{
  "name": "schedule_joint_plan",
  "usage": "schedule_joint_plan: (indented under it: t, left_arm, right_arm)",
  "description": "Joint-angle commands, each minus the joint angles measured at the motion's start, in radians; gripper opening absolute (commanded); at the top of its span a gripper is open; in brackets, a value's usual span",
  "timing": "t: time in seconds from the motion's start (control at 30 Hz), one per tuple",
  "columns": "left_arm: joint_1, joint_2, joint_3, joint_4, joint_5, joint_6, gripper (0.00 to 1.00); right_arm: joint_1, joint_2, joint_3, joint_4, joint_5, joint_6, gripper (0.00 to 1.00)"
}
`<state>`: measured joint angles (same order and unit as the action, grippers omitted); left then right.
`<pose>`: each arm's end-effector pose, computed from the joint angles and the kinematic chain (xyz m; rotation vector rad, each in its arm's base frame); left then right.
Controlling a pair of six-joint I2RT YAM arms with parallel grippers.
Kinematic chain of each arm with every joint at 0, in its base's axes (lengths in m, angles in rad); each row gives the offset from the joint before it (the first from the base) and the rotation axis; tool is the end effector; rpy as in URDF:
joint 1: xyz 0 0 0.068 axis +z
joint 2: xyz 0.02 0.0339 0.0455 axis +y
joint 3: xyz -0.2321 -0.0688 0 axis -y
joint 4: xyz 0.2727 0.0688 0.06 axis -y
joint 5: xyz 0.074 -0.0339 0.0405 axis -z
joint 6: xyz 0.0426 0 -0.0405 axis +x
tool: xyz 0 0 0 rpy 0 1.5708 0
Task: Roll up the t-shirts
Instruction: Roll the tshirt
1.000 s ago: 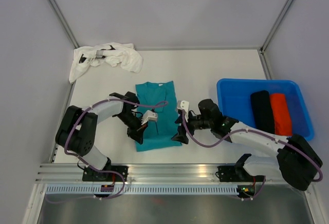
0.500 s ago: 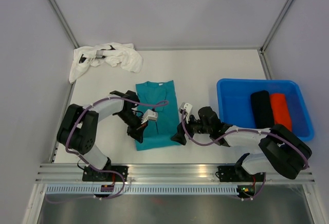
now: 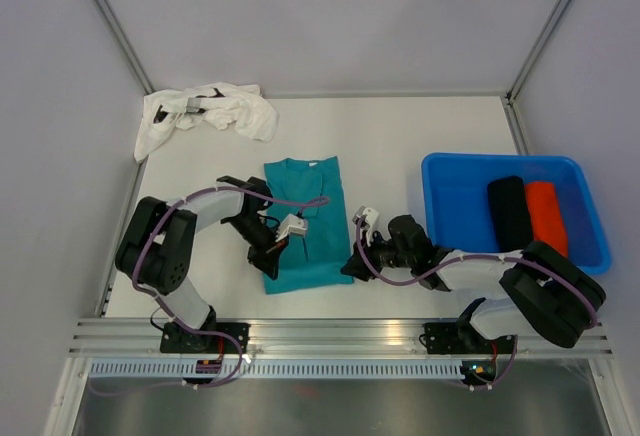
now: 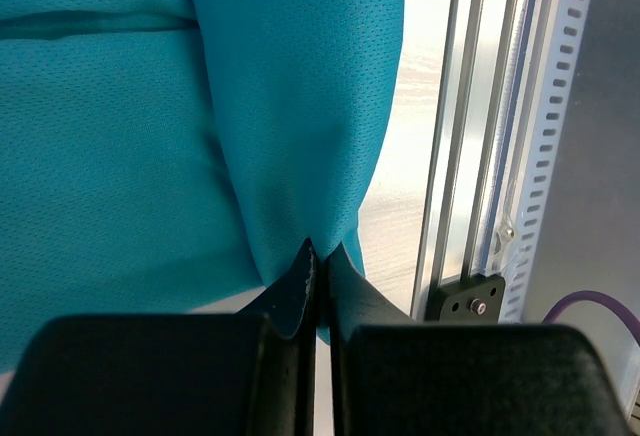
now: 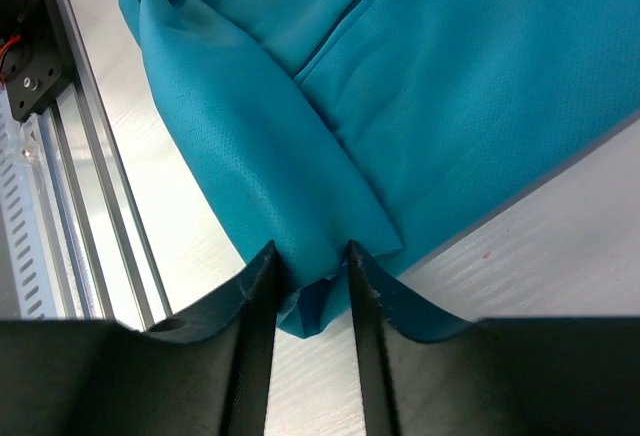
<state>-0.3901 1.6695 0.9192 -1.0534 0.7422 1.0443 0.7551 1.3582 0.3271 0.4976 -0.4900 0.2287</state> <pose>0.2285 -0.1251 0.0999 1.7965 2.2596 -1.1710 0.1747 0.1919 0.0805 -0.8794 2.0516 1.0827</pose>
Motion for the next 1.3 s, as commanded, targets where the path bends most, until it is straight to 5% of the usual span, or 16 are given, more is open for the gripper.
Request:
schedule_joint_plan:
  t: [0.0, 0.1, 0.2, 0.6, 0.8, 0.93, 1.0, 1.13, 1.27]
  left_arm:
    - [0.002, 0.009, 0.027, -0.020, 0.017, 0.068, 0.03]
    - [0.002, 0.027, 0.043, -0.020, 0.006, 0.069, 0.04]
    - [0.002, 0.056, 0.067, -0.020, 0.011, 0.056, 0.07]
    - [0.036, 0.110, 0.115, 0.024, -0.017, -0.070, 0.32]
    - [0.039, 0.076, 0.112, 0.133, -0.032, -0.228, 0.37]
    - [0.039, 0.039, 0.096, 0.188, -0.085, -0.311, 0.33]
    - [0.039, 0.039, 0.077, 0.211, -0.110, -0.335, 0.17]
    - [0.037, 0.055, 0.055, 0.224, -0.104, -0.325, 0.04]
    - [0.037, 0.050, 0.053, 0.233, -0.119, -0.314, 0.02]
  right_arm:
    - [-0.005, -0.028, -0.005, 0.061, 0.005, 0.015, 0.39]
    - [-0.007, -0.024, 0.020, 0.041, -0.013, 0.001, 0.26]
    - [-0.008, 0.001, 0.033, 0.039, -0.030, 0.012, 0.01]
    - [-0.092, 0.048, 0.013, -0.037, 0.001, 0.247, 0.00]
    - [-0.096, 0.122, 0.062, -0.045, 0.018, 0.325, 0.00]
    - [-0.099, 0.102, 0.072, -0.063, 0.037, 0.365, 0.00]
    - [-0.103, 0.082, 0.075, -0.089, 0.056, 0.374, 0.00]
    - [-0.103, 0.056, 0.066, -0.122, 0.065, 0.406, 0.00]
    - [-0.097, 0.003, 0.017, -0.087, 0.056, 0.492, 0.00]
